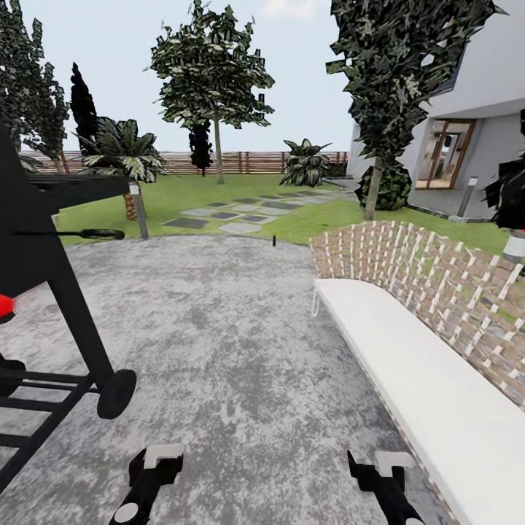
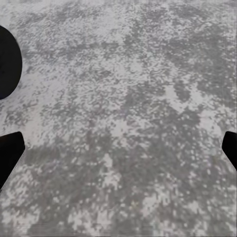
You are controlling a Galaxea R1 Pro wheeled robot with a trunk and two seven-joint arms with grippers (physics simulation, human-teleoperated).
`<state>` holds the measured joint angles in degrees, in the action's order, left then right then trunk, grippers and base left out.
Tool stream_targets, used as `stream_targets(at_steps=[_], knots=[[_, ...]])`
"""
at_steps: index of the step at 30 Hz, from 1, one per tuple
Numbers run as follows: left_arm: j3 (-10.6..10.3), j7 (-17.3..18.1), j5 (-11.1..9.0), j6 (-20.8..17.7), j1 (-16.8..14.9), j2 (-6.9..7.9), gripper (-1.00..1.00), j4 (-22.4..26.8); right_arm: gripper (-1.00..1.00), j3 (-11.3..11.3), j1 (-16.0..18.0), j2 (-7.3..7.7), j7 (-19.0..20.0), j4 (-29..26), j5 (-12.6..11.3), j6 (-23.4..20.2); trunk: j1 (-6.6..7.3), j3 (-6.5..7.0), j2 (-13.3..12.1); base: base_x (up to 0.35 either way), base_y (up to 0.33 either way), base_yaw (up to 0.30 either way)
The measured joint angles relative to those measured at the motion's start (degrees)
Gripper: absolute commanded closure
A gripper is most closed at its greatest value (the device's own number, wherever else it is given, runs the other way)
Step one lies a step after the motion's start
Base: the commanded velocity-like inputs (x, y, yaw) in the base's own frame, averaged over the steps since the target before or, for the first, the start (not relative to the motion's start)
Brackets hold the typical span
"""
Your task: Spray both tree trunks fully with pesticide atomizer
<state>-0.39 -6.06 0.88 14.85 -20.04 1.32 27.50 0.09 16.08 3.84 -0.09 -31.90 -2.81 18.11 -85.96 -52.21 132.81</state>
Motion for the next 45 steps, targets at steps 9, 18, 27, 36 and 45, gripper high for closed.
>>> stream_targets(at_steps=[9, 18, 27, 36, 45], knots=[[-0.05, 0.0, 0.0, -0.01, 0.0, 0.0, -1.0, -0.01, -1.0, 0.0, 0.0, -0.01, 0.0, 0.0, 0.0, 0.0, 0.0, 0.0, 0.0, 0.34, 0.091, 0.0], [-0.05, 0.0, 0.0, 0.0, 0.0, -0.09, -1.0, 0.01, -1.0, 0.0, 0.0, -0.05, 0.0, 0.0, 0.0, 0.0, 0.0, 0.0, 0.0, 0.34, 0.062, 0.0], [-0.05, 0.0, 0.0, -0.04, 0.0, -0.16, -1.0, 0.01, -1.0, 0.0, 0.0, 0.0, 0.0, 0.0, 0.0, 0.0, 0.0, 0.0, 0.0, 0.34, 0.004, 0.0], [-0.05, 0.0, 0.0, -0.07, -0.01, -0.18, -1.0, -0.01, -1.0, 0.0, 0.0, -0.03, 0.0, 0.0, 0.0, 0.0, 0.0, 0.0, 0.0, 0.34, 0.0, 0.0], [-0.05, 0.0, 0.0, -0.08, 0.0, -0.18, -1.0, -0.07, -1.0, 0.0, 0.0, -0.04, 0.0, 0.0, 0.0, 0.0, 0.0, 0.0, 0.0, 0.34, 0.0, 0.0]])
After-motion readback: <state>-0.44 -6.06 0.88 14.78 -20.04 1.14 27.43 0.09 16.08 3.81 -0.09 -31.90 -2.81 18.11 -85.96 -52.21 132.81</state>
